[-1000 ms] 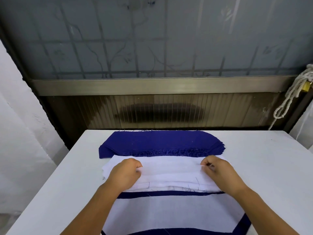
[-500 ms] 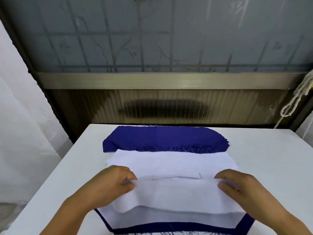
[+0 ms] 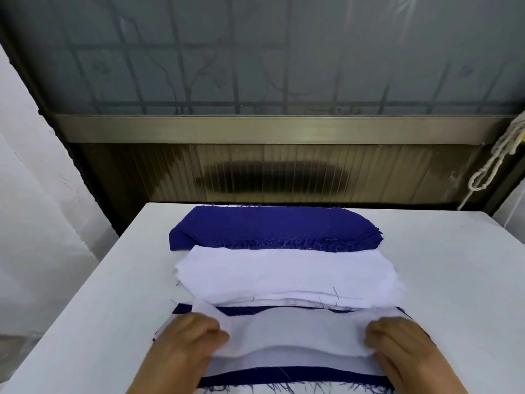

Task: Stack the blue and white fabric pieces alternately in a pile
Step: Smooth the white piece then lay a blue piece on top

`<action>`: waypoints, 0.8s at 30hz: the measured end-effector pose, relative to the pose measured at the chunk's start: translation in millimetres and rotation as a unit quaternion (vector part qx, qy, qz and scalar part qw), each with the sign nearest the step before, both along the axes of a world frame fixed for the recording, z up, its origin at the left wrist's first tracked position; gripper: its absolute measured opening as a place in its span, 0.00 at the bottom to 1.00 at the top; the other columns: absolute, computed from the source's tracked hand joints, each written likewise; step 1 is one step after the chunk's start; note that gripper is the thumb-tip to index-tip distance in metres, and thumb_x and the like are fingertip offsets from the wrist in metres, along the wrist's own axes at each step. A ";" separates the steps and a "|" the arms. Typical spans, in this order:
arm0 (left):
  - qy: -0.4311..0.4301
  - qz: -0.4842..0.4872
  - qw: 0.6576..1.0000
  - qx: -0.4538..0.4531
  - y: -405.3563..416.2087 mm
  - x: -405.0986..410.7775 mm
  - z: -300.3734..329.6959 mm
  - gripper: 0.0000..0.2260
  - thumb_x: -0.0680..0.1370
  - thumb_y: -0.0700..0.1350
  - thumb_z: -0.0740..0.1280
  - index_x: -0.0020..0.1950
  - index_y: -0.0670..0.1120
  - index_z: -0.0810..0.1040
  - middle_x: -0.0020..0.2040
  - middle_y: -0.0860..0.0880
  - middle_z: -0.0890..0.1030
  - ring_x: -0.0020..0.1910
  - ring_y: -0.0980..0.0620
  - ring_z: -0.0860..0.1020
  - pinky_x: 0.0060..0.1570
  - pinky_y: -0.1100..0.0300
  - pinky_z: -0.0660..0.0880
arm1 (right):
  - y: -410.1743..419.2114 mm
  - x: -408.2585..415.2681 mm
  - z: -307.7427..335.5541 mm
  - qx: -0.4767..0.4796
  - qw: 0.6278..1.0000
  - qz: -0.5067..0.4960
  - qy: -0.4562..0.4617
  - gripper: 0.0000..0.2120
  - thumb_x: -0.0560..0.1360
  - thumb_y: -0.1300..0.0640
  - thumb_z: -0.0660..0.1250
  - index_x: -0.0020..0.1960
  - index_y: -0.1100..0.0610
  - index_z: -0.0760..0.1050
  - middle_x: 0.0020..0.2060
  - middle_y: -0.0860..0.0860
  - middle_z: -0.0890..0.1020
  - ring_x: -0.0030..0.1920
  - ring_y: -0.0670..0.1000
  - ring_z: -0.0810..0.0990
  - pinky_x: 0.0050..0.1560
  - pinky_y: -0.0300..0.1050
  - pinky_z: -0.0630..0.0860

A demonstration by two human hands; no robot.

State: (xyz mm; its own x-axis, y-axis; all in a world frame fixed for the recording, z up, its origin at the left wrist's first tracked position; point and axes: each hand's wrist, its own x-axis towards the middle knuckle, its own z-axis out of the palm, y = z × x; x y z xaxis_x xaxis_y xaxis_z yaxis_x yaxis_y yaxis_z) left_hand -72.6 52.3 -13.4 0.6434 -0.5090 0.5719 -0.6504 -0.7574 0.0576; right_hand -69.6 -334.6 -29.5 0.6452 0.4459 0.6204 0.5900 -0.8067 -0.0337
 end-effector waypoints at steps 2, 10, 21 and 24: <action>0.022 0.004 0.999 0.025 -2.2 -12.1 -15.5 0.18 0.67 0.39 0.57 0.45 0.51 0.85 0.46 0.55 0.79 0.42 0.58 0.77 0.43 0.65 0.72 | -2.0 -6.6 -12.1 0.016 0.999 0.009 0.031 0.26 0.83 0.53 0.49 0.39 0.54 0.84 0.43 0.47 0.84 0.49 0.43 0.76 0.55 0.34 0.68; -0.023 0.072 0.997 -0.023 0.2 -16.3 -19.3 0.16 0.64 0.40 0.56 0.36 0.45 0.84 0.50 0.55 0.72 0.46 0.54 0.72 0.47 0.60 0.69 | -4.8 -9.3 -17.9 0.070 0.995 0.003 0.065 0.24 0.82 0.50 0.50 0.41 0.53 0.84 0.48 0.43 0.82 0.52 0.41 0.76 0.56 0.35 0.69; -0.105 0.160 0.979 -0.069 10.2 -8.1 -25.9 0.18 0.68 0.31 0.51 0.37 0.47 0.78 0.40 0.50 0.78 0.44 0.51 0.71 0.64 0.58 0.62 | -4.2 -9.2 -13.9 0.074 0.995 0.014 0.057 0.26 0.83 0.48 0.50 0.40 0.53 0.83 0.46 0.44 0.82 0.50 0.40 0.75 0.51 0.36 0.71; -0.068 0.181 0.981 -0.033 6.9 -8.6 -29.6 0.21 0.63 0.33 0.51 0.37 0.44 0.83 0.39 0.47 0.83 0.49 0.50 0.72 0.66 0.57 0.59 | -3.6 -11.0 -11.0 0.075 0.995 0.017 0.059 0.26 0.83 0.48 0.50 0.40 0.52 0.83 0.46 0.44 0.81 0.50 0.39 0.75 0.50 0.36 0.72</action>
